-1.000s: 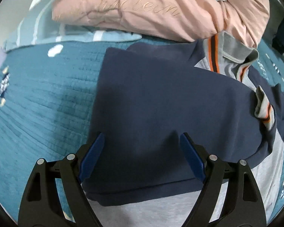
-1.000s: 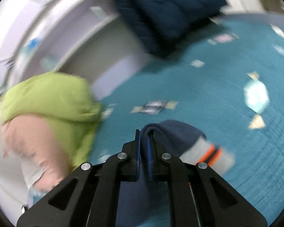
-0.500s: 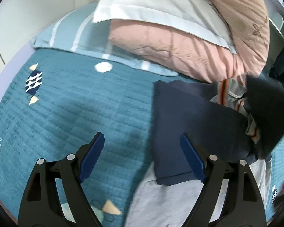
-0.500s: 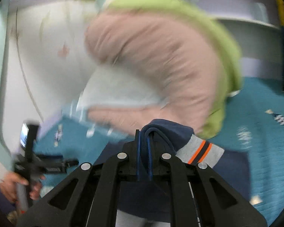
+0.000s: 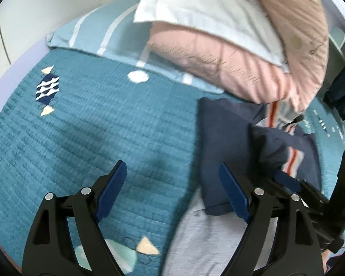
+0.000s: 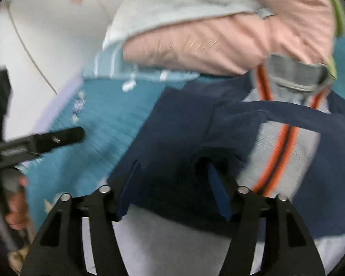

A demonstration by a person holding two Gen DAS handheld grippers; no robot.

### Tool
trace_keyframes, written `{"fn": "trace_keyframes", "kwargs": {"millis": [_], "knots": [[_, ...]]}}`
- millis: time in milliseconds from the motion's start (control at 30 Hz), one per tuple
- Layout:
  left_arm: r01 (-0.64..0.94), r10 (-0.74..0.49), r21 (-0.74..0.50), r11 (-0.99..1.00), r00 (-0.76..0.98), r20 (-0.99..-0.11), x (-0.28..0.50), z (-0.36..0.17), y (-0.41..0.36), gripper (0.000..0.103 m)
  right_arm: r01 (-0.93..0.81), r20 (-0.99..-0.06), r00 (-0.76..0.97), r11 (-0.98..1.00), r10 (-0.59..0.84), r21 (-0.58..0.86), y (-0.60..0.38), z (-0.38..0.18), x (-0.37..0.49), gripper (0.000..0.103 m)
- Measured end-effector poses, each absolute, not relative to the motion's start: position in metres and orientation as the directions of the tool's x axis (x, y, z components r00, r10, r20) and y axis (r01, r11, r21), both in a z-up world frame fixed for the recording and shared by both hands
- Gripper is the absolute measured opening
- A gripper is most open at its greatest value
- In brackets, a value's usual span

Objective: Fold large clothes
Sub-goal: 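Fold the second navy sleeve across the jacket body with the right tool, then open both tools to release the sleeves onto the jacket body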

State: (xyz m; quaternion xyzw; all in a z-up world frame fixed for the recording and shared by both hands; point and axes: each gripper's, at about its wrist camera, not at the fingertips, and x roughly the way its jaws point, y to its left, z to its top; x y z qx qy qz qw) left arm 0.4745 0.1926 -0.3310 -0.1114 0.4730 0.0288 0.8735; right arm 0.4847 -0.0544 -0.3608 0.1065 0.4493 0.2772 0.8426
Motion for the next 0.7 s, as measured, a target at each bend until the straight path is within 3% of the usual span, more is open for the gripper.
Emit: {"fn": "trace_keyframes", "kwargs": {"millis": [133,200,400,567,700], "knots": [[-0.068,-0.105,-0.177,0.982,0.584,-0.805,0.475,-0.310,0.154,0.083,-0.324,-0.621,0.446,0.762,0.645,0.560,-0.116,-0.343,0.470,0.061],[-0.011,-0.135,-0.176,0.984,0.590,-0.796,0.477,-0.305,0.129,0.083,-0.269,-0.596,0.514,0.776,0.617,0.570,-0.149,-0.336,0.462,0.061],[0.175,-0.185,-0.107,0.979,0.534,-0.825,0.505,-0.320,0.012,0.083,-0.043,-0.678,0.572,0.842,0.462,0.538,-0.244,-0.361,0.479,0.061],[0.214,-0.119,-0.021,0.977,0.459,-0.880,0.528,-0.363,-0.050,0.083,-0.003,-0.709,0.541,0.845,0.451,0.535,-0.266,-0.383,0.484,0.061],[0.210,0.032,0.140,0.967,0.450,-0.892,0.542,-0.394,-0.064,0.079,0.005,-0.703,0.534,0.829,0.470,0.559,-0.281,-0.389,0.479,0.061]]}}
